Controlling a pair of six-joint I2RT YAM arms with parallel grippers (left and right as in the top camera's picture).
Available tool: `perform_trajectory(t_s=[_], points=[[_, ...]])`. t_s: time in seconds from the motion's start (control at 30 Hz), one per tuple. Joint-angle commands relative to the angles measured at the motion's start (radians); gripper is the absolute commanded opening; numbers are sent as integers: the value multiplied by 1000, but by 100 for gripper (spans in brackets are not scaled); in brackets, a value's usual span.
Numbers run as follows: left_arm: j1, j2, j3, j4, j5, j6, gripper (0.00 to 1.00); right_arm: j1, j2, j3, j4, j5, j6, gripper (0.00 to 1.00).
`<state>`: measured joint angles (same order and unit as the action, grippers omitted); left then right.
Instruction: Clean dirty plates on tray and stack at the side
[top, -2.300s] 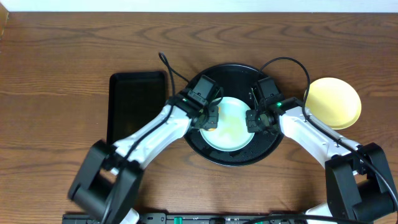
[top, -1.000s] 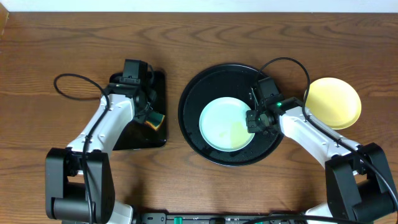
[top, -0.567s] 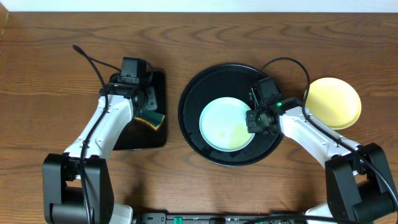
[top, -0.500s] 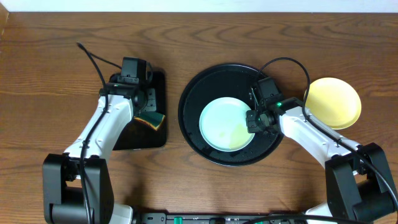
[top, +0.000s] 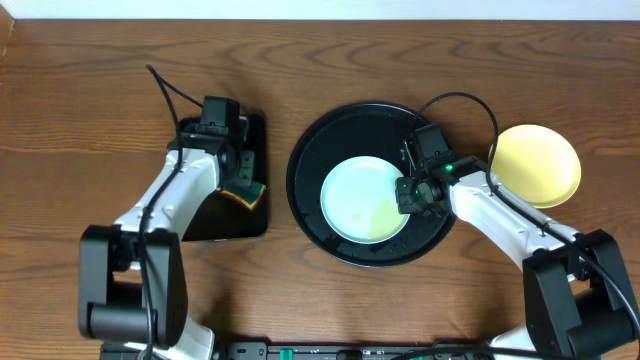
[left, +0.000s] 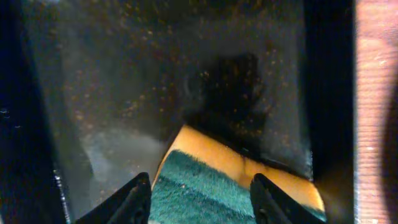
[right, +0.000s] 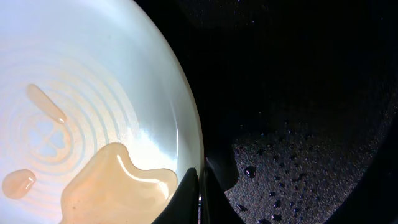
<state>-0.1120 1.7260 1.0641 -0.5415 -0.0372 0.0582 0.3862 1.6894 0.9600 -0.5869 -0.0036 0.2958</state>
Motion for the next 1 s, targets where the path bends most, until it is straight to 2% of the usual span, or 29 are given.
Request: perform_trajectory(t_s=[0.0, 0.17, 0.2, 0.37, 0.47, 0.7, 0.8, 0.97], points=[[5, 33, -14, 4, -16, 21, 54, 7, -2, -13, -9, 14, 6, 1], [5, 61, -14, -4, -16, 19, 54, 7, -2, -13, -9, 14, 6, 1], [5, 63, -14, -12, -16, 19, 51, 7, -2, -13, -9, 14, 6, 1], [5, 63, -14, -53, -17, 11, 19, 7, -2, -13, -8, 14, 6, 1], [5, 63, -14, -56, -24, -14, 8, 7, -2, -13, -9, 14, 6, 1], [5, 54, -10, -56, -26, -87, 8, 7, -2, -13, -11, 14, 6, 1], [5, 21, -4, -56, 25, -92, 7, 7, -2, -13, -11, 14, 6, 1], [23, -61, 4, -32, 23, -291, 7, 7, -2, -13, -11, 14, 6, 1]])
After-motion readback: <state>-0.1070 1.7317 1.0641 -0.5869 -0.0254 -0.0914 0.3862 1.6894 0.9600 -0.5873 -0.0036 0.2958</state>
